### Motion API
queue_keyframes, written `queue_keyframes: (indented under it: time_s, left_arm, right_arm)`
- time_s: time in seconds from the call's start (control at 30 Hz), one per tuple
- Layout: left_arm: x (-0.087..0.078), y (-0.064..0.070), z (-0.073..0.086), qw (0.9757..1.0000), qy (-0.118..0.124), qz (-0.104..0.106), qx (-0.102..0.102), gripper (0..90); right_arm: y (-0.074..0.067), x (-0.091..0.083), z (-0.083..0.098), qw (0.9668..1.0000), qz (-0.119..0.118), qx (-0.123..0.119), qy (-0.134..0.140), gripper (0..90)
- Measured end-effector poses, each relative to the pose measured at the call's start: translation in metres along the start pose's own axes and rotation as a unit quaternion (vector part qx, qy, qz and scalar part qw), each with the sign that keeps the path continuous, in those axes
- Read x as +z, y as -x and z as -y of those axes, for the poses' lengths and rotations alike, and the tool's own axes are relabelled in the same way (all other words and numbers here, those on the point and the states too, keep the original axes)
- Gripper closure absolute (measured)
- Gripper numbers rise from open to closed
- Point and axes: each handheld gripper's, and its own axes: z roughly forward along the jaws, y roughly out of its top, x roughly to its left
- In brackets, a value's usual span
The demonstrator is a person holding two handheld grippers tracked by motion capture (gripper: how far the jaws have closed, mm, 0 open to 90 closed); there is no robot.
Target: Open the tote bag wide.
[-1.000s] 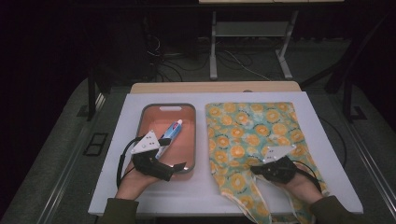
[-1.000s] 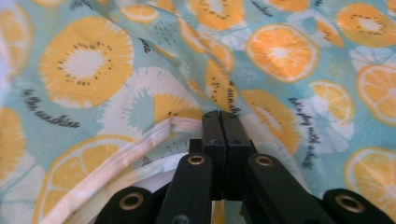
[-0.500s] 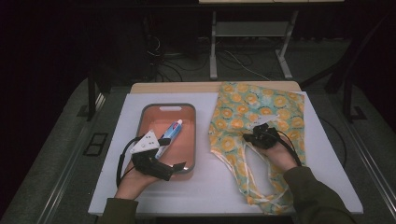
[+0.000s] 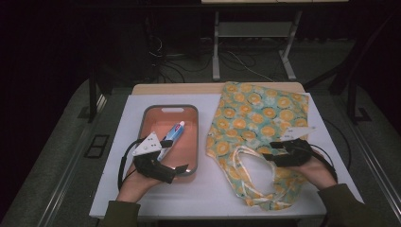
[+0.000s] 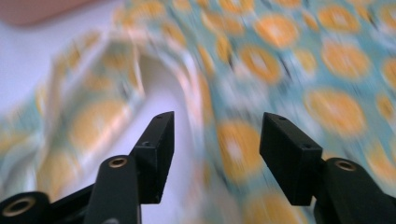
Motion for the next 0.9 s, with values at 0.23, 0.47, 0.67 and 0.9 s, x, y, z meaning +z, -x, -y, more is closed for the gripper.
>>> queue_keyframes:
  time_s: [0.23, 0.47, 0.67, 0.9]
  left_arm:
    - [0.0, 0.0, 0.0, 1.0, 0.0, 0.0, 0.0, 0.0]
    - [0.0, 0.0, 0.0, 1.0, -0.001, 0.001, 0.001, 0.0]
    - [0.0, 0.0, 0.0, 1.0, -0.001, 0.001, 0.001, 0.0]
    - [0.0, 0.0, 0.0, 1.0, 0.0, 0.001, 0.001, 0.0]
  right_arm:
    - [0.034, -0.023, 0.05, 0.9978, 0.042, 0.044, -0.028, 35.9]
    - [0.062, -0.029, 0.083, 0.9912, 0.066, 0.093, -0.066, 43.9]
    - [0.062, -0.028, 0.083, 0.9934, 0.04, 0.08, -0.072, 88.7]
    - [0.047, -0.031, 0.078, 0.9955, 0.02, 0.064, -0.068, 90.0]
